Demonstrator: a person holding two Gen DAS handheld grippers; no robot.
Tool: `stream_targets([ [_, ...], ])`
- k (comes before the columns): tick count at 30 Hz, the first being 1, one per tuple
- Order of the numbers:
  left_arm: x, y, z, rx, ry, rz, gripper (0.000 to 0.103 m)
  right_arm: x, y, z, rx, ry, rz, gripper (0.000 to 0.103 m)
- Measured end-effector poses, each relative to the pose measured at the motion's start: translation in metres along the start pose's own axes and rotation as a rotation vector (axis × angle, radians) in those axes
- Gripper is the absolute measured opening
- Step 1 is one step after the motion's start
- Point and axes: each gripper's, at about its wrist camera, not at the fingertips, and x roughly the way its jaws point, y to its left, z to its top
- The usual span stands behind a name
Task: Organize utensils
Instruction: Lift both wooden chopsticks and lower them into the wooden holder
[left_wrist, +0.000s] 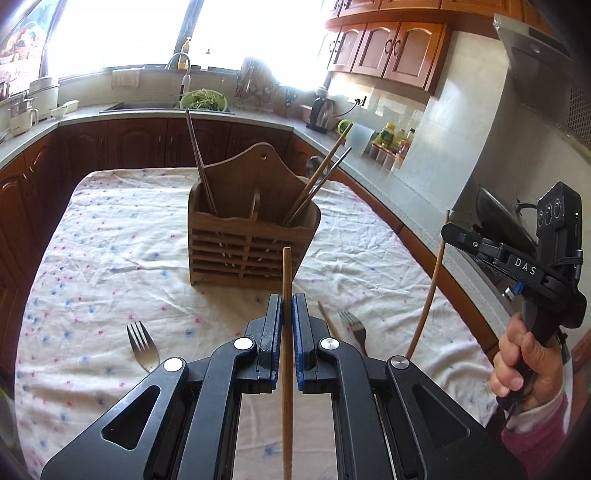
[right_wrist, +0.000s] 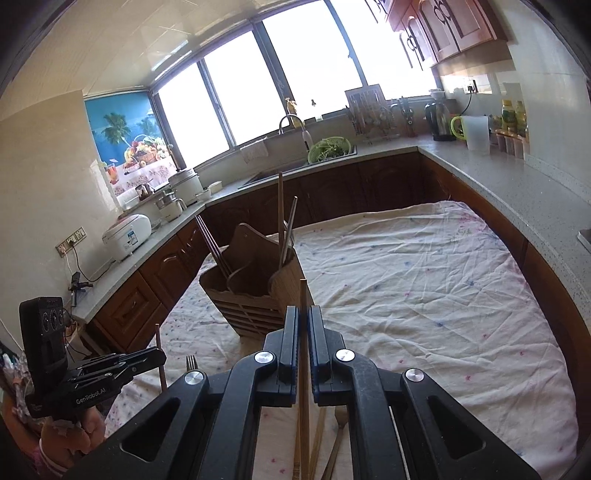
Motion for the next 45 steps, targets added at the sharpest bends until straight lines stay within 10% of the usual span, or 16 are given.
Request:
stream_targets([
  [24, -0.044, 0.022, 0.029, -0.041, -0.180, 0.025, 0.005, -0.018, 0.027, 0.030, -0.033, -0.128, 0.021, 0.005],
  [45, -0.055, 0.046, 0.135, -0.009, -0.406, 0.067, 0.005, 0.006, 0.052, 0.109, -0.048, -0.303, 0.057, 0.005],
])
